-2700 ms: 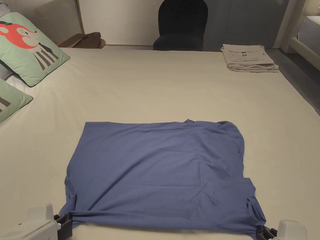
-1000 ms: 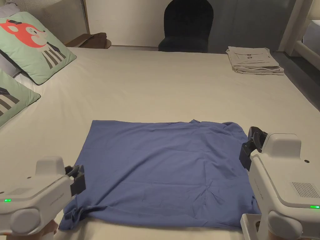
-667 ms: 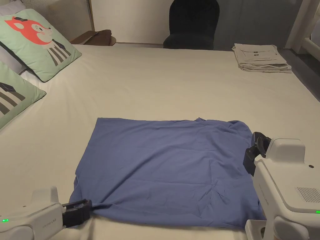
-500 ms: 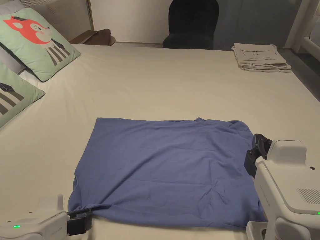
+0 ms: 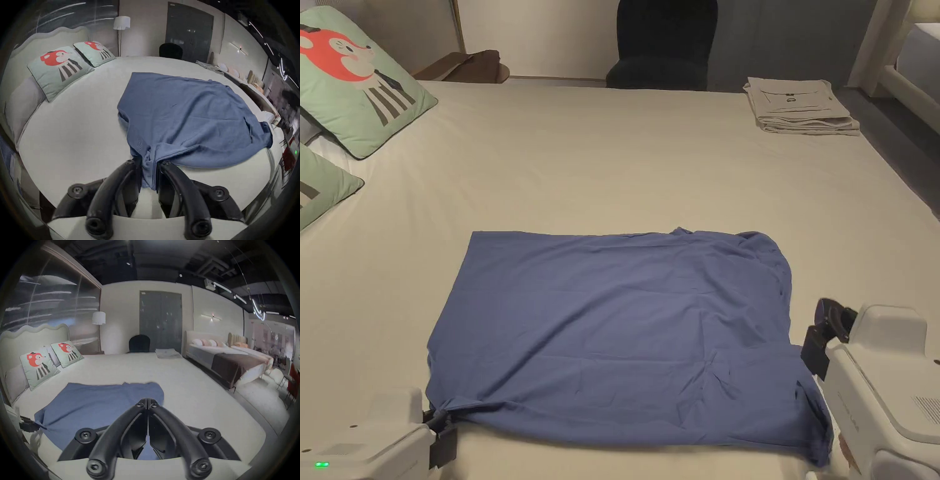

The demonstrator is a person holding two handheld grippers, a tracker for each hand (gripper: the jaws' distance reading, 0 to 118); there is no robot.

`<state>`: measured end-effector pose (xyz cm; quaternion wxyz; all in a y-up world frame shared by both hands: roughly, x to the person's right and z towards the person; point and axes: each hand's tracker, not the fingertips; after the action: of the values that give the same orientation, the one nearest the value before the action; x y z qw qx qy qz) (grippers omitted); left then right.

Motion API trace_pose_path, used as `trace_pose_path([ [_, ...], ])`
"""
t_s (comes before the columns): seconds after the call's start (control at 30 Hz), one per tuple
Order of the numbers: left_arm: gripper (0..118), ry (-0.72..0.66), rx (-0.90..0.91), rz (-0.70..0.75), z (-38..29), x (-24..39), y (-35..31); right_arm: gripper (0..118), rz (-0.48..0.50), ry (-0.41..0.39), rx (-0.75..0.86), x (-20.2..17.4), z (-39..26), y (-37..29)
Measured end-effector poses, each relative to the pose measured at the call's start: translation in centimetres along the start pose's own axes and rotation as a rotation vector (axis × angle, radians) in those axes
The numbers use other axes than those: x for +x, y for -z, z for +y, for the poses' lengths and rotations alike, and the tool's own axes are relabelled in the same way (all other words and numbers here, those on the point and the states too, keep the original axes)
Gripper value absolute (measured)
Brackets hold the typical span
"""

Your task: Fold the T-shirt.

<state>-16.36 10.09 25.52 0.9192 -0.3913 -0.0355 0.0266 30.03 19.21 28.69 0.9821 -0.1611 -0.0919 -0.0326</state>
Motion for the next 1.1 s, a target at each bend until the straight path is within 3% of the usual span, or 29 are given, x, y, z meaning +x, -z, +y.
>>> trace_pose_path([
  [0.07,11,-0.016,0.012,-0.009,0.1,-0.2,-0.5,17,-0.007,0.009,-0.085,1.2,-1.6,0.0],
  [0.1,11,-0.018,0.009,-0.01,0.3,0.0,-0.6,36,-0.015,0.012,-0.124,1.7,-2.6,0.0],
  [0.13,11,-0.023,0.013,-0.013,0.3,0.0,-0.7,66,-0.018,0.014,-0.172,2.2,-3.6,0.0],
  [0.17,11,-0.029,0.014,-0.018,0.3,-0.1,-0.8,87,-0.019,0.017,-0.218,2.6,-4.6,0.0],
  [0.2,10,-0.033,0.012,-0.019,0.3,-0.1,-0.8,100,-0.019,0.02,-0.269,2.8,-5.6,0.1],
  [0.23,10,-0.037,0.009,-0.021,0.4,0.1,-0.8,105,-0.016,0.026,-0.297,3.1,-6.5,0.0],
  [0.47,9,-0.055,0.005,-0.027,-0.1,0.5,-0.7,102,0.001,0.003,-0.404,2.9,-10.8,0.9],
  [0.53,9,-0.059,0.004,-0.027,0.1,0.3,-0.7,96,0.015,0.02,-0.42,2.9,-11.1,1.1],
  [0.6,9,-0.061,0.003,-0.029,0.1,0.4,-0.8,70,0.024,0.024,-0.418,3.0,-11.2,1.1],
  [0.7,9,-0.058,0.0,-0.027,0.2,0.4,-0.7,12,0.014,0.012,-0.408,3.1,-11.3,1.0],
  [0.73,9,-0.055,-0.001,-0.026,0.3,0.4,-0.7,6,0.008,0.015,-0.389,3.2,-11.2,0.7],
  [1.1,9,-0.108,0.008,-0.051,4.2,-0.2,-1.2,5,0.006,0.001,-0.218,2.8,-5.5,1.1],
])
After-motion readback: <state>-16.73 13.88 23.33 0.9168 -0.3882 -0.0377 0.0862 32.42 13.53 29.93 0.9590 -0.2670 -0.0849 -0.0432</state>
